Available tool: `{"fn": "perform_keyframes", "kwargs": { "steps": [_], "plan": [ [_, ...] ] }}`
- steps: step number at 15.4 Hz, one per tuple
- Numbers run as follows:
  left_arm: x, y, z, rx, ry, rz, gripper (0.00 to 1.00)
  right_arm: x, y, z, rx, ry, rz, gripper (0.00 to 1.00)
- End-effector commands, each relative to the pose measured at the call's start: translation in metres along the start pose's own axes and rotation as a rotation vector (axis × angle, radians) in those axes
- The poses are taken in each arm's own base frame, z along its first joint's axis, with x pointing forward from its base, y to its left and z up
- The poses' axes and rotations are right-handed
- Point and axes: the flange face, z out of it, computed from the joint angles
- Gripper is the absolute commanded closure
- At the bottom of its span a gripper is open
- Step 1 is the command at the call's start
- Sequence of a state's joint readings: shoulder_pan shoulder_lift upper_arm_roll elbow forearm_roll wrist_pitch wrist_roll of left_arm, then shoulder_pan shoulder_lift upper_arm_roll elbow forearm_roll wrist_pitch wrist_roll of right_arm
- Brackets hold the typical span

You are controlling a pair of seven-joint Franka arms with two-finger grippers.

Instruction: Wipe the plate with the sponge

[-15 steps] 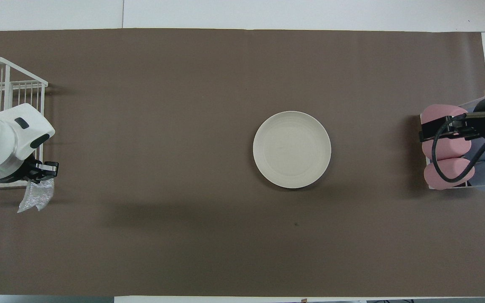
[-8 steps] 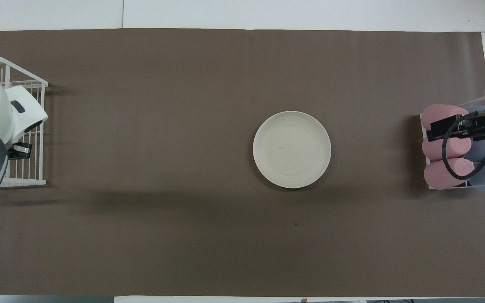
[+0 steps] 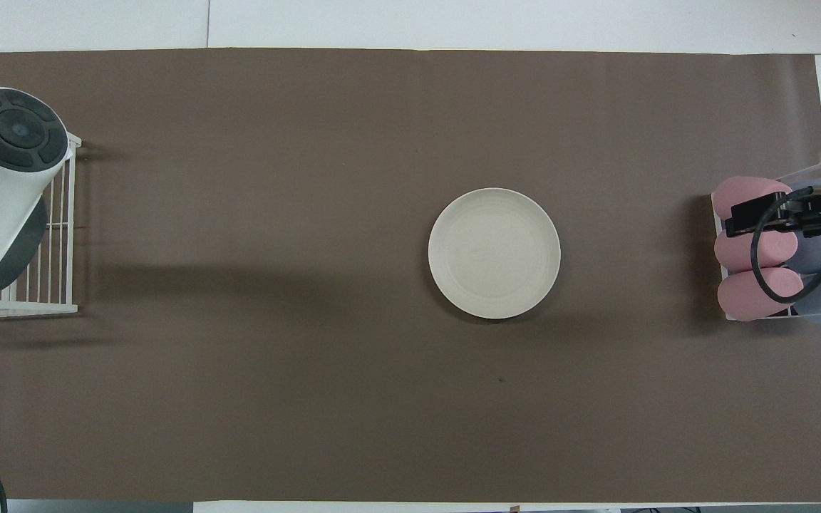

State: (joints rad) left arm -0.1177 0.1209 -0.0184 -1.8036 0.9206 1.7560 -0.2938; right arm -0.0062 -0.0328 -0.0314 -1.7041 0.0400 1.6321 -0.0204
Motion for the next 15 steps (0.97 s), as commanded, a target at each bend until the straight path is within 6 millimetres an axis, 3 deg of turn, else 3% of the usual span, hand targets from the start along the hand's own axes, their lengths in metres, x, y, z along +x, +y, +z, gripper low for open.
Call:
{"fn": "perform_keyframes", "kwargs": {
  "steps": [1, 7, 15],
  "plan": [
    [0.001, -0.003, 0.013, 0.014, 0.01, -0.052, 1.0, -0.003, 0.003, -0.005, -0.007, -0.002, 0.019, 0.0],
    [-0.009, 0.039, 0.036, -0.005, 0.007, -0.2, 1.0, -0.003, 0.0, -0.005, -0.009, -0.002, 0.017, 0.0],
    [-0.008, 0.044, 0.032, -0.013, 0.019, -0.234, 1.0, -0.003, -0.001, -0.005, -0.008, -0.001, 0.016, 0.0]
  ]
}}
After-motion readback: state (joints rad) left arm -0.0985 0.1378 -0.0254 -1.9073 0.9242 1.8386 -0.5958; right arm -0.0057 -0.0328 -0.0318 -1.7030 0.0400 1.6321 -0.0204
